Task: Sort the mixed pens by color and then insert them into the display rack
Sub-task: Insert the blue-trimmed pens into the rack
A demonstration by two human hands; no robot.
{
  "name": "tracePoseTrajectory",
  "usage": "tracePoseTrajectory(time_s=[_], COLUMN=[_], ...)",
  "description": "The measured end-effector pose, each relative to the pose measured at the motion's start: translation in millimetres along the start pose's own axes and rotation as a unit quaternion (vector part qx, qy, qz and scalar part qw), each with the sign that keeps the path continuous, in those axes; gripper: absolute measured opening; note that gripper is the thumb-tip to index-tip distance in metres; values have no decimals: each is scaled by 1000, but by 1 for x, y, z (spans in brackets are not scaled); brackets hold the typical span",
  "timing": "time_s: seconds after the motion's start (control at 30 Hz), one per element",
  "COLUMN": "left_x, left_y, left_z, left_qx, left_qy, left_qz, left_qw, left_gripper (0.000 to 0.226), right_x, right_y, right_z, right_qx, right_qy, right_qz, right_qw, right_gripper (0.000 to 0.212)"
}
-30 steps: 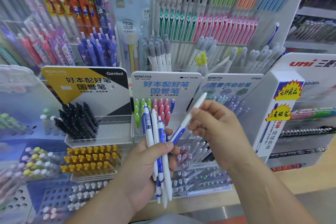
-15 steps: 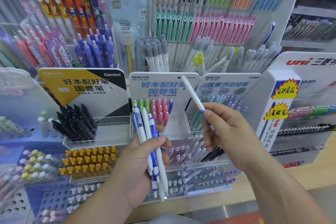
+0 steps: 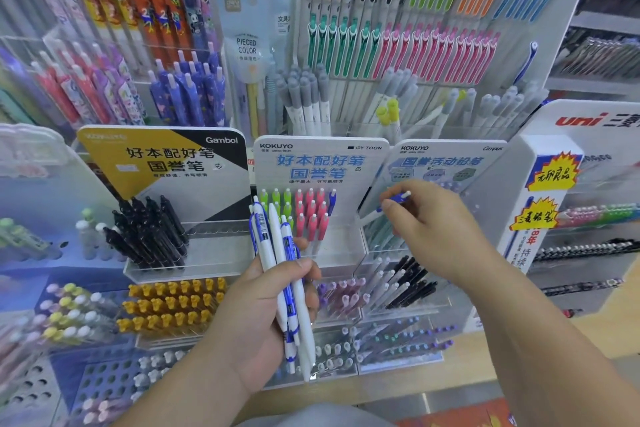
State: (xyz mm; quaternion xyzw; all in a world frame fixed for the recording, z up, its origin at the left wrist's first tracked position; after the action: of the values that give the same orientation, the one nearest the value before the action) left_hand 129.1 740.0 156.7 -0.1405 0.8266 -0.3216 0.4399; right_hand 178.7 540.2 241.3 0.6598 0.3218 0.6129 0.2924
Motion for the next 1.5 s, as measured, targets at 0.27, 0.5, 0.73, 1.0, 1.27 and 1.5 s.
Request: tracePoseTrajectory(time_s=[0.27, 0.5, 0.73, 1.0, 1.27, 1.5], left_x=[-5, -10, -12, -11, -9, -12], left_y=[0, 6, 11, 10, 9, 9], left_z=[4, 4, 5, 8, 10, 9], left_qx=[10, 7, 2, 7, 5, 6], left_qy=[-4, -16, -23, -19, -10, -14], left_qz=[0, 9, 19, 14, 13, 15], left_qw=[1000, 1000, 1000, 1000, 1000, 1000], left_gripper=[32, 35, 40, 38, 42, 43], right_x=[24, 25, 19, 21, 24, 28], right_y=[-14, -13, -16, -12, -18, -23], right_z=[28, 36, 41, 43, 44, 49], right_qx=[22, 11, 9, -9, 6, 36], right_qy=[49, 50, 61, 77, 83, 80], right_qz=[-134, -132, -157, -182, -223, -271], right_qw=[990, 990, 986, 980, 971, 958], right_gripper=[21, 14, 18, 22, 21, 23])
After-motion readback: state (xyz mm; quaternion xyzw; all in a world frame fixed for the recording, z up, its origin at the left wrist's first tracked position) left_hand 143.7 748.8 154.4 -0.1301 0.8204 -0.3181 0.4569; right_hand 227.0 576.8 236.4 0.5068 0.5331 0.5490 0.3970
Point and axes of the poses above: each hand's wrist, its own z-axis towards the middle knuckle, its own y-axis out of the back of the hand, x = y × z, the point moved 10 cm from there along z, towards the middle knuckle, and after that the axes turned 9 degrees about x, right-handed, at the moved point
